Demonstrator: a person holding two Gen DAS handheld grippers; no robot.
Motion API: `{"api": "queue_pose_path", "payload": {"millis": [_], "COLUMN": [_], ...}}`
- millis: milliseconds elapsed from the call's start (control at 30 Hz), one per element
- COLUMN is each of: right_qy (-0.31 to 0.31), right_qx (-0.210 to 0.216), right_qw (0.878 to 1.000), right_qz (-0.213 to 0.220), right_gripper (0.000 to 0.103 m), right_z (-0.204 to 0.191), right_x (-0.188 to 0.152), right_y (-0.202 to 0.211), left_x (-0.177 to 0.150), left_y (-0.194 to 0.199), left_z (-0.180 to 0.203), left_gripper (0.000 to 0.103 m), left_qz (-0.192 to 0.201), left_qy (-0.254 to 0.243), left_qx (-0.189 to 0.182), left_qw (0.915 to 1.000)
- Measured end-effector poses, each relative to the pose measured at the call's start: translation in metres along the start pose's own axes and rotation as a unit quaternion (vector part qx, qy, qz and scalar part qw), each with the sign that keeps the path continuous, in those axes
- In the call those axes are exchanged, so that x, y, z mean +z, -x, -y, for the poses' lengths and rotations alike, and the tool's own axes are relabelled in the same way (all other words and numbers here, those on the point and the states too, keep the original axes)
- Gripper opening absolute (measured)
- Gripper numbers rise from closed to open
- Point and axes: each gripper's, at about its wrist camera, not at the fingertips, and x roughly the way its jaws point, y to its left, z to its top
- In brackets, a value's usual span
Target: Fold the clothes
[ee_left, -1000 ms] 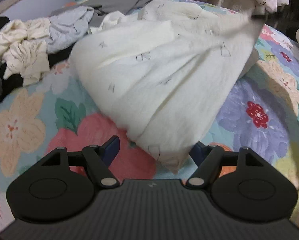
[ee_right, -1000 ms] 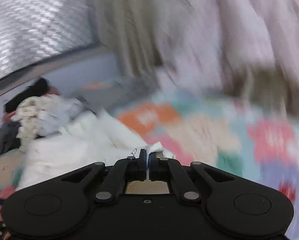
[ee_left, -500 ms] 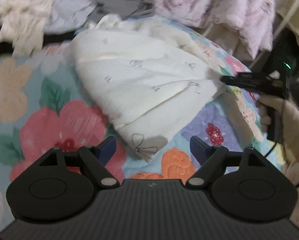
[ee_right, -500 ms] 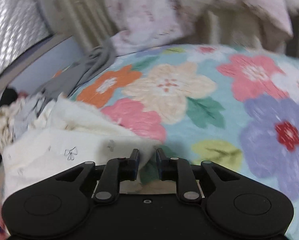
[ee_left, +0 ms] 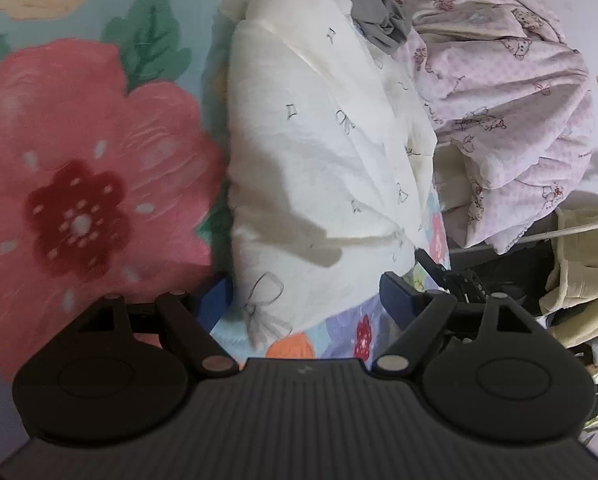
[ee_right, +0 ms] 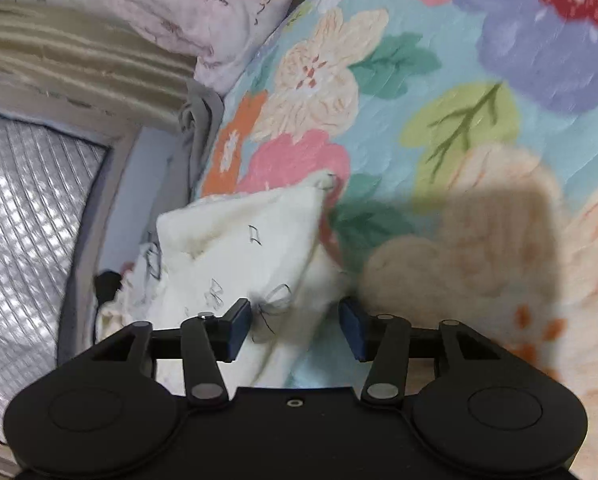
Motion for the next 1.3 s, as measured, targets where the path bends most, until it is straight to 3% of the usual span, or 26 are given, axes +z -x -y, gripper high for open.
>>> {"api": "queue_pose_path", "payload": {"millis": [67,100,133,167,200,267,367,533,633,700,767,867,967,1067,1133,1267,1300], "right_qy": [0.010,0.030,0.050,0.055,0.051,0.042,0.062,0.124,0.172,0.199,0.222,0.212,0.191,0.206,0.215,0.149,0.165], "right_qx": [0.019,0.029,0.037,0.044,0.055,0.078,0.106,0.173,0.202,0.175,0.132,0.016,-0.020,0.026,0.068,0.187,0.165], "right_qw": [1.000,0.999,0.998,0.997,0.997,0.996,0.992,0.976,0.963,0.963,0.965,0.977,0.981,0.978,0.974,0.971,0.972], "right_qz": [0.002,-0.006,-0.018,-0.031,-0.028,-0.020,-0.003,0.047,0.055,0.046,0.037,0.003,-0.018,-0.005,0.003,-0.014,-0.010], "right_gripper": [0.057,0.051,0.019,0.006,0.006,0.006,0.006,0.006,0.006,0.006,0.006,0.007,0.006,0.006,0.007,0.006,0.006], "right_z": [-0.002,-0.007,-0.012,-0.015,-0.014,-0.014,-0.028,-0.072,-0.098,-0.106,-0.108,-0.078,-0.055,-0.064,-0.073,-0.064,-0.065], "right_x": [-0.005,-0.007,-0.011,-0.015,-0.017,-0.021,-0.020,-0.015,-0.025,-0.031,-0.040,-0.056,-0.065,-0.062,-0.065,-0.076,-0.081], "right_y": [-0.009,-0.011,-0.017,-0.022,-0.027,-0.035,-0.028,0.019,0.059,0.078,0.092,0.082,0.081,0.086,0.093,0.119,0.124], "left_x": [0.001,0.001,0.001,0.001,0.003,0.006,0.009,0.017,0.011,0.002,-0.005,-0.015,-0.028,-0.033,-0.035,-0.043,-0.045], "left_y": [-0.009,-0.013,-0.016,-0.017,-0.017,-0.019,-0.017,0.016,0.050,0.066,0.062,0.052,0.037,0.035,0.043,0.083,0.090], "left_z": [0.001,0.003,0.006,0.007,0.008,0.008,0.013,0.043,0.069,0.079,0.069,0.045,0.022,0.018,0.035,0.079,0.082], "left_gripper": [0.080,0.080,0.076,0.060,0.050,0.016,0.012,0.012,0.012,0.012,0.012,0.012,0.012,0.011,0.011,0.012,0.012], "left_qz": [-0.001,-0.001,0.000,0.005,0.008,0.011,0.018,0.053,0.084,0.088,0.068,0.029,0.006,0.005,0.007,0.042,0.042], "left_qy": [-0.006,-0.012,-0.017,-0.021,-0.025,-0.032,-0.040,-0.077,-0.137,-0.180,-0.171,-0.137,-0.111,-0.116,-0.166,-0.281,-0.292], "left_qx": [-0.004,-0.004,-0.004,-0.003,0.002,0.015,0.011,-0.033,-0.060,-0.047,-0.030,-0.003,0.017,0.028,0.051,0.089,0.102], "left_qw": [1.0000,0.9999,0.9998,0.9998,0.9996,0.9993,0.9990,0.9950,0.9852,0.9785,0.9824,0.9901,0.9937,0.9928,0.9848,0.9546,0.9500]}}
